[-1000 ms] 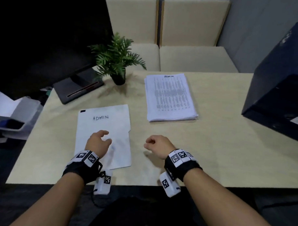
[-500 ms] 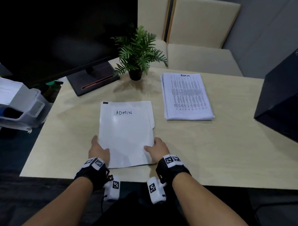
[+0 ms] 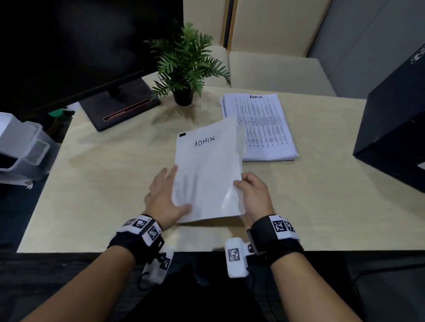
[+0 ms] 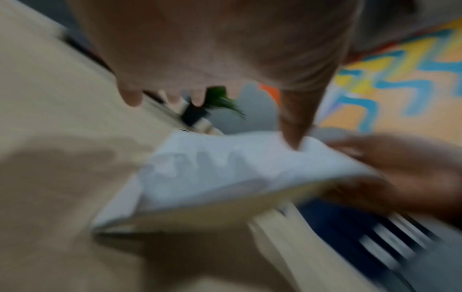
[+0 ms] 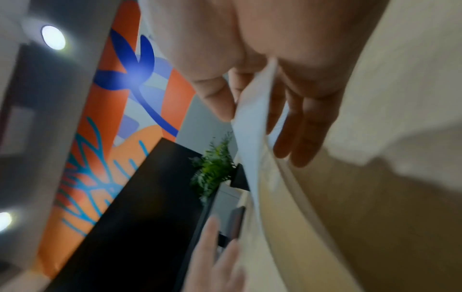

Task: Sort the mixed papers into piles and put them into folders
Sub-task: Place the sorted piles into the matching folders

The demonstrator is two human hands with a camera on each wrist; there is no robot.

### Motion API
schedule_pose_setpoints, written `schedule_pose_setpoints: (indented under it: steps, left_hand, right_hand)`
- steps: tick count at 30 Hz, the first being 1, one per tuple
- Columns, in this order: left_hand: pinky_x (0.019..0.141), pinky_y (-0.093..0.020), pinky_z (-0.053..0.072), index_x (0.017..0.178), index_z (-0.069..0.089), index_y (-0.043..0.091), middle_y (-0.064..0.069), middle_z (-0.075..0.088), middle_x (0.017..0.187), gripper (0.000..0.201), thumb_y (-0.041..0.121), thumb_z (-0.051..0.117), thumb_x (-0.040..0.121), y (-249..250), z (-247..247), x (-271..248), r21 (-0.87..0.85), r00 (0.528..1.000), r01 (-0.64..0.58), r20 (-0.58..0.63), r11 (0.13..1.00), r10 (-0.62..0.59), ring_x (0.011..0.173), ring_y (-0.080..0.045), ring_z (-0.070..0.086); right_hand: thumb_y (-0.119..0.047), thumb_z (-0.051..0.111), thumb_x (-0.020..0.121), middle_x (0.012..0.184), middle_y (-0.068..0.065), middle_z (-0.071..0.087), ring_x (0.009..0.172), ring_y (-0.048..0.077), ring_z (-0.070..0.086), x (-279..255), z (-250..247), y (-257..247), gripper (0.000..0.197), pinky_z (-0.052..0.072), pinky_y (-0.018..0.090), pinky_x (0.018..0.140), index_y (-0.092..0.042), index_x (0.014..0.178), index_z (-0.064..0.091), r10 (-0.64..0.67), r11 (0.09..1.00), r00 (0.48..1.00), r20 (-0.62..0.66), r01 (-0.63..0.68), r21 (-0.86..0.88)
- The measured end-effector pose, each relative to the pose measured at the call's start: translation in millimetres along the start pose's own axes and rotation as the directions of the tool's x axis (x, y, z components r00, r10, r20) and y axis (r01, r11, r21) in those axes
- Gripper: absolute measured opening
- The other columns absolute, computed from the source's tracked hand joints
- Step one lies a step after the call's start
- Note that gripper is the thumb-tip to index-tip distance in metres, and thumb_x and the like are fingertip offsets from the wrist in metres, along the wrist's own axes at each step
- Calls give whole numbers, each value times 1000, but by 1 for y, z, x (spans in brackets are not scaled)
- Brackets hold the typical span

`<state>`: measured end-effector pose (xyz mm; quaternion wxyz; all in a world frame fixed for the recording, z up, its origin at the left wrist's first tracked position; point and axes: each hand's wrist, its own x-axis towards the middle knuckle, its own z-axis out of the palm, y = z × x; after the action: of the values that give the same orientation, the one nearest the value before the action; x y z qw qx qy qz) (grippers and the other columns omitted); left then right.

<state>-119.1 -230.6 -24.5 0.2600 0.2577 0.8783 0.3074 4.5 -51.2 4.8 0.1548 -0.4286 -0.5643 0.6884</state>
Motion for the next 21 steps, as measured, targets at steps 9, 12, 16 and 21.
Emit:
schedule_pose_setpoints:
  steps: [9,12,16,21]
  left_hand:
    - [111,-26,31,139,36,43,9,40,148,66,40,70,82,22,21,-3,-193,953,-289,33,938,300,131,1,37]
    - [79,-21,50,96,69,45,18,70,93,32,15,70,85,20,15,-8,-458,978,-209,-92,864,187,79,2,60]
    - [59,-25,42,79,65,16,-1,60,71,14,9,60,91,26,1,-9,-615,957,-169,-288,770,-20,57,-2,50]
    - [99,-29,46,135,37,12,-7,57,126,47,4,53,92,3,-20,1,-678,782,-142,-524,722,-339,110,-15,58]
  right_hand:
    - [-31,53,92,96,5,74,91,24,67,10,23,-19,23,52,39,84,-21,87,73,-125,984,986,106,137,-114]
    - [-12,53,95,96,7,71,87,20,65,17,17,-19,21,54,35,82,-19,90,72,-121,980,990,70,131,-153]
    - [-10,67,86,73,-5,63,74,13,56,24,4,-11,9,45,24,71,-11,77,69,-202,936,974,-101,161,-313]
    - [-4,65,85,82,-8,57,79,15,51,35,-21,3,15,36,17,60,-17,89,61,-171,854,980,-106,94,-511]
